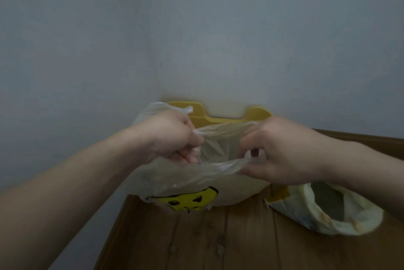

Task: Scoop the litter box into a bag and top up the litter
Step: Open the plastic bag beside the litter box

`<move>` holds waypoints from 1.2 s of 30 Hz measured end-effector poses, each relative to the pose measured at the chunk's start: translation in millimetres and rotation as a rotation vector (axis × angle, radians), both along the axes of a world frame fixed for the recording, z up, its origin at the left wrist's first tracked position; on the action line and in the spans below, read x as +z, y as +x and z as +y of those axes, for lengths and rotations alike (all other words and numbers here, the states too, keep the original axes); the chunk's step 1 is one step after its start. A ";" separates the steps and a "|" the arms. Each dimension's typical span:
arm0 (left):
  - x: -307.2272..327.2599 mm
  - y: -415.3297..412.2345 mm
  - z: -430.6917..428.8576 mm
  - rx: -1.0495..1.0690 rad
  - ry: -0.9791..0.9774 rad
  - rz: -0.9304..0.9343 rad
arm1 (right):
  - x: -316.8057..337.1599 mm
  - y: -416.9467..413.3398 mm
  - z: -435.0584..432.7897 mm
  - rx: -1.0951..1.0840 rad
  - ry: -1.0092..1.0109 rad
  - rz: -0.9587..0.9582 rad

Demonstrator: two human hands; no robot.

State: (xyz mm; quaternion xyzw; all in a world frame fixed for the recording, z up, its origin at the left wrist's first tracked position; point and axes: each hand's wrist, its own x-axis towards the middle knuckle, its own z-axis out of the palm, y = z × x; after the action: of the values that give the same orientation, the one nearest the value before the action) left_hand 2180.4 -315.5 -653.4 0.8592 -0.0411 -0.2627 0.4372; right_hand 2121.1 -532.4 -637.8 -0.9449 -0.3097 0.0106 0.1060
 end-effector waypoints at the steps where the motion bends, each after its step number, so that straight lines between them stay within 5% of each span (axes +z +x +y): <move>1: -0.6 -3.6 -0.3 -0.023 -0.005 0.017 | 2.8 -1.5 3.5 -0.011 0.011 0.086; 5: -24.4 -19.6 -2.2 -0.124 -0.007 0.100 | -12.7 2.1 18.6 -0.050 0.234 0.379; 10: -65.9 -38.0 -2.6 -0.019 -0.131 0.212 | -82.5 1.1 23.6 0.056 -0.173 0.332; 14: -97.8 -34.3 11.3 -0.142 0.245 -0.233 | -124.3 -15.5 17.5 -0.010 -0.533 0.456; 16: -106.6 -32.5 19.6 -0.330 0.454 -0.590 | -130.2 -22.2 13.6 -0.040 -0.512 0.473; 19: -112.6 -35.1 22.9 -0.670 0.382 -0.841 | -133.8 -23.3 9.4 -0.096 -0.392 0.480; 21: -117.5 -37.7 18.9 -0.826 0.337 -0.699 | -140.0 -23.7 8.6 -0.147 -0.309 0.476; 24: -133.4 -39.1 14.7 -0.855 0.542 -0.431 | -153.0 -29.9 6.0 -0.203 -0.191 0.441; 30: -178.9 -60.9 30.6 -0.946 0.892 -0.326 | -171.7 -50.5 -8.1 -0.200 -0.187 0.400; 36: -187.6 -53.6 52.5 -0.799 0.724 -0.274 | -198.8 -58.2 -30.5 -0.155 -0.201 0.469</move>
State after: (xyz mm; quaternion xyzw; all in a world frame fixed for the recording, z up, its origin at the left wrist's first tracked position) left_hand 2126.8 -262.9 -841.0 0.8985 -0.3271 -0.2914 -0.0290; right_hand 2062.9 -562.9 -836.6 -0.9433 -0.2005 0.2519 0.0809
